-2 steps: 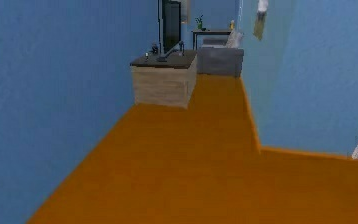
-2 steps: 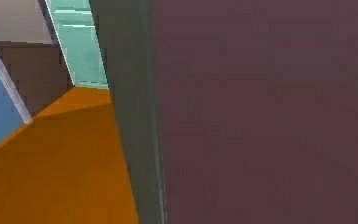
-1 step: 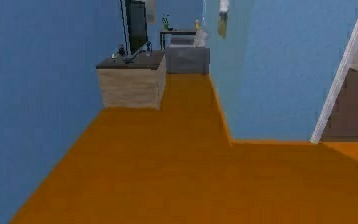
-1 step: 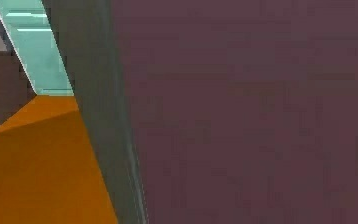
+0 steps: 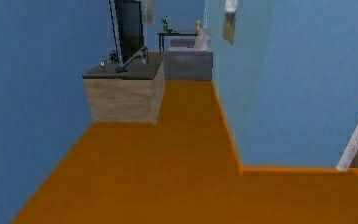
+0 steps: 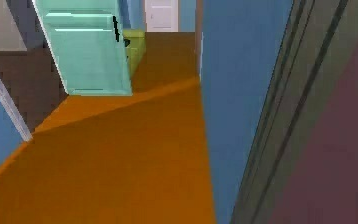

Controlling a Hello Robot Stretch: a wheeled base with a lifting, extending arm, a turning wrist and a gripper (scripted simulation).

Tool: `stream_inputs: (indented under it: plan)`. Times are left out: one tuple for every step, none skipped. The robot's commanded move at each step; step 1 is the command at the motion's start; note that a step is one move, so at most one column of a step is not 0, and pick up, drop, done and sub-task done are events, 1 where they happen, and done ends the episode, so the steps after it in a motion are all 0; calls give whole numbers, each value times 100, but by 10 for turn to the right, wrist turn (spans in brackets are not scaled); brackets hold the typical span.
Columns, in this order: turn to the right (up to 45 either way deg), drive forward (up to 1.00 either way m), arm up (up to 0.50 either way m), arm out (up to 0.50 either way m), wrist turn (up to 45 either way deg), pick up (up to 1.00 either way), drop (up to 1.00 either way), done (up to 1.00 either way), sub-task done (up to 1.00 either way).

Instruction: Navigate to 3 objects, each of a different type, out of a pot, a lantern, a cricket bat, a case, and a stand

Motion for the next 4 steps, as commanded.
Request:
stream_inputs:
  plan:
    - [-180,0,0,0,0,0,0,0,0]
    - [0,100,0,0,0,0,0,0,0]
    - [0,100,0,0,0,0,0,0,0]
    - [-30,0,0,0,0,0,0,0,0]
